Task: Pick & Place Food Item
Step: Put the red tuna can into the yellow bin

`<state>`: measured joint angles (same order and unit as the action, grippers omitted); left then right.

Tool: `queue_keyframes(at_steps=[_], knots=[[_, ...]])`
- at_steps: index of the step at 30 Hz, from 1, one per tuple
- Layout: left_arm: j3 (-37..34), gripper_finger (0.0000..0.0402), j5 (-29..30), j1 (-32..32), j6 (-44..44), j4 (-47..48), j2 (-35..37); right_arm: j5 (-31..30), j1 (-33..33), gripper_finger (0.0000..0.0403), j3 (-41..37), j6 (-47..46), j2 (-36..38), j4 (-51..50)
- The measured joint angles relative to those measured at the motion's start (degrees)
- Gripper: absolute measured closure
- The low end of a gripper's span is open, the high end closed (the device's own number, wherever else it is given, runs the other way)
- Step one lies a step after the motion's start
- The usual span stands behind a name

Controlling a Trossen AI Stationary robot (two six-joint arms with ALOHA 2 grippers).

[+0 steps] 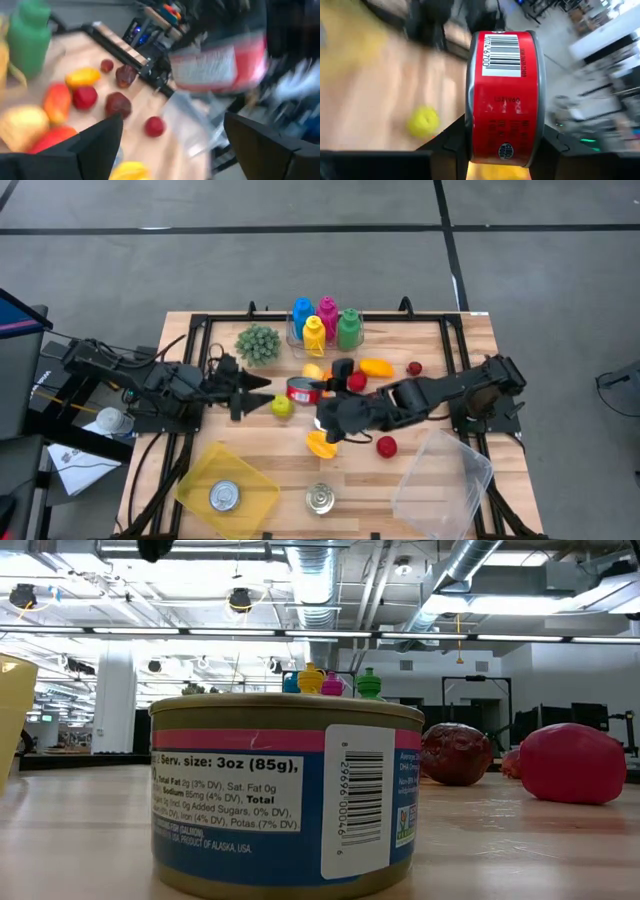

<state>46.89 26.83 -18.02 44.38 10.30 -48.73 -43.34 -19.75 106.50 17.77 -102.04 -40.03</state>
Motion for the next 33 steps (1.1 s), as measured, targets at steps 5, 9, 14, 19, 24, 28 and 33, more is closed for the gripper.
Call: queue_keyframes(at_steps=[5, 9, 14, 19, 24, 28, 33], knots=[[0.01, 0.0077, -3.51, 5.10, 18.15, -0.24, -0.11, -7.66, -2.05, 0.0267, -0.11, 9.93, -0.89, -1.60], [0.02, 0.0091, -10.76, 10.31, 27.81, -0.48, -0.11, -13.66, -2.79, 0.0267, -0.11, 14.80, -1.20, -1.22], [-0.02, 0.0091, -21.60, 16.69, 38.12, -5.57, -1.39, -14.18, -2.68, 0.0267, -0.06, 21.78, -1.20, -1.13], [0.00, 0.0090, -32.84, 21.15, 43.53, -13.98, -5.79, -14.83, -1.75, 0.0267, -0.06, 28.83, -1.49, 1.32], [-0.02, 0.0089, -36.40, 22.42, 45.04, -18.89, -9.89, -15.23, -1.05, 0.0267, -0.06, 30.69, -1.51, 2.61], [-0.11, 0.0089, -37.49, 23.31, 44.65, -24.52, -11.72, -15.23, -0.96, 0.0267, -0.06, 30.54, -1.49, 2.30], [-0.02, 0.0098, -39.50, 24.64, 44.66, -26.17, -12.07, -15.22, -0.87, 0.0267, -0.06, 30.41, -1.49, 2.10]])
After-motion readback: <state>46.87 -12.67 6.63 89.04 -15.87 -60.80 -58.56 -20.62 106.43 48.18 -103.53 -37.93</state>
